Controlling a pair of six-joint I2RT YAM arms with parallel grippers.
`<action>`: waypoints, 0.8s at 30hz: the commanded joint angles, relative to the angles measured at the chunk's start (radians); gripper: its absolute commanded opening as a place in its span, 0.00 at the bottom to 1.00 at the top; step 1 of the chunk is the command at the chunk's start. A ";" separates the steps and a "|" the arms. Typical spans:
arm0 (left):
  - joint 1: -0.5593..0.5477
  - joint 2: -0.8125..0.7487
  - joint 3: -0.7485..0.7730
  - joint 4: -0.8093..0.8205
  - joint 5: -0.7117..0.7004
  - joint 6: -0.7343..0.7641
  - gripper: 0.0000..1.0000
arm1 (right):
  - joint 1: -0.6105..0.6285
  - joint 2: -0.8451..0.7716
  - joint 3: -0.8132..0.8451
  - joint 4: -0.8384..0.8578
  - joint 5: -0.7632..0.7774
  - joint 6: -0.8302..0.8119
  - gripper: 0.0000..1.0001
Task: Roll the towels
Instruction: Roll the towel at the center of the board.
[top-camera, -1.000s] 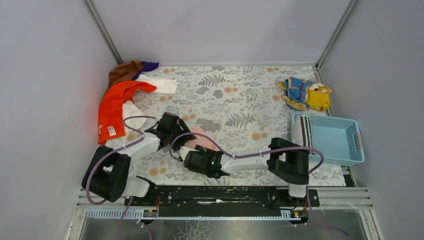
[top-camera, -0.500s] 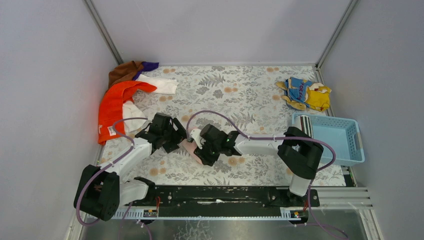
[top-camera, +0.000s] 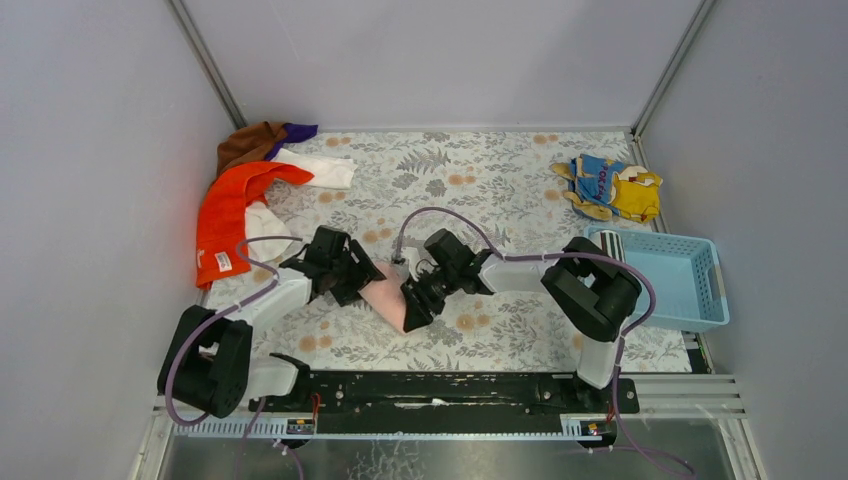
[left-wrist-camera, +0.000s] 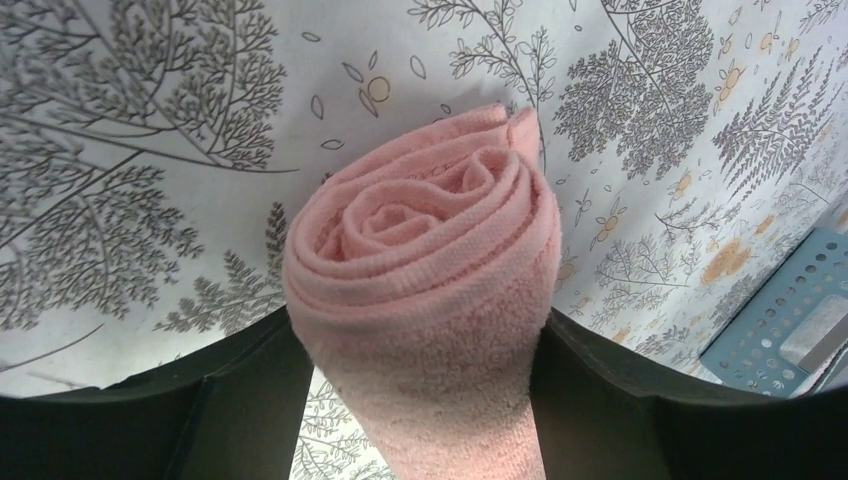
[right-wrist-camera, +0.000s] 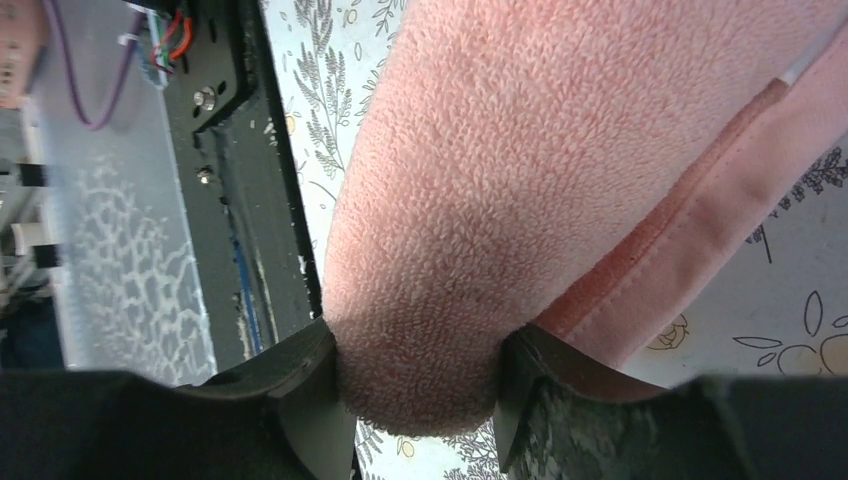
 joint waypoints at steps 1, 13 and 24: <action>0.007 0.073 -0.032 -0.011 -0.028 0.044 0.68 | -0.045 0.078 -0.065 -0.037 -0.134 0.117 0.41; 0.006 0.142 -0.017 0.005 -0.025 0.063 0.69 | -0.148 0.222 -0.111 0.145 -0.298 0.327 0.41; -0.033 0.204 0.016 0.002 -0.020 0.068 0.69 | -0.207 0.316 -0.141 0.260 -0.363 0.457 0.44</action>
